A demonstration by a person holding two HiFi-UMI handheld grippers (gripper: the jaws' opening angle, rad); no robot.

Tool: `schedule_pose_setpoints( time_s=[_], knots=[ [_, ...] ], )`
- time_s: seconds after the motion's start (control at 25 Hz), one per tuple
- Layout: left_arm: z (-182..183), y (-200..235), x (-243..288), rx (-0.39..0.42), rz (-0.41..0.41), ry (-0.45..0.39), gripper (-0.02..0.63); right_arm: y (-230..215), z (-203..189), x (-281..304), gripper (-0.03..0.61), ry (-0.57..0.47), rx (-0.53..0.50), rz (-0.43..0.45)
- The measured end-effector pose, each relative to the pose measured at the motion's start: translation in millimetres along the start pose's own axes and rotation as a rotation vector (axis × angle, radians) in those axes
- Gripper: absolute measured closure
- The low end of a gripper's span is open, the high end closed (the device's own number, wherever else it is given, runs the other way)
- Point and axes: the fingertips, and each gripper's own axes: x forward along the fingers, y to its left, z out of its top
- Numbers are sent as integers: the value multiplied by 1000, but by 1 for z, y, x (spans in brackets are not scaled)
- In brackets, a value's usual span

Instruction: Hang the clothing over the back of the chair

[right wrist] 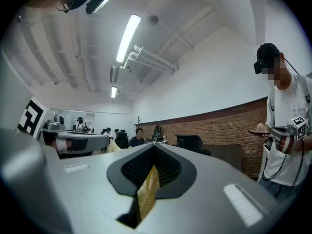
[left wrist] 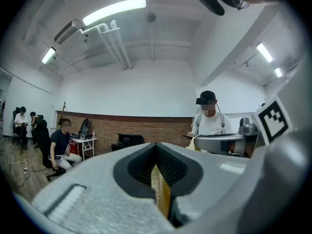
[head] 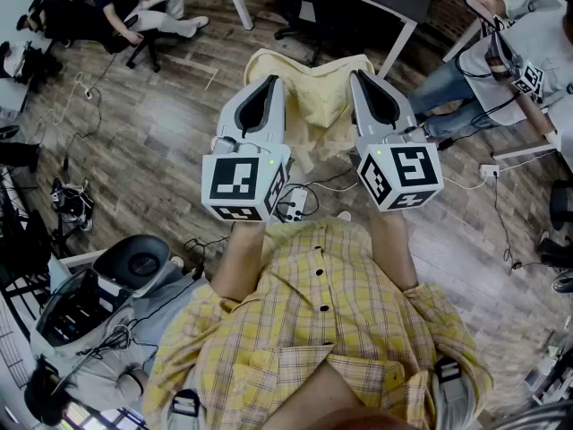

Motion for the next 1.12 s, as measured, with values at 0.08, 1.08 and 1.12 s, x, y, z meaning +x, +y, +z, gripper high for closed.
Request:
schedule_pose_setpoints(
  time_s=[0.08, 1.08, 1.12],
  knots=[
    [-2, -3, 4, -1, 2, 3, 612, -5, -1, 0, 568, 3, -2, 0],
    [-5, -83, 19, -14, 135, -20, 612, -69, 2, -41, 568, -37, 42, 187],
    [-8, -87, 20, -23, 136, -8, 612, -73, 1, -43, 568, -32, 50, 192]
  ],
)
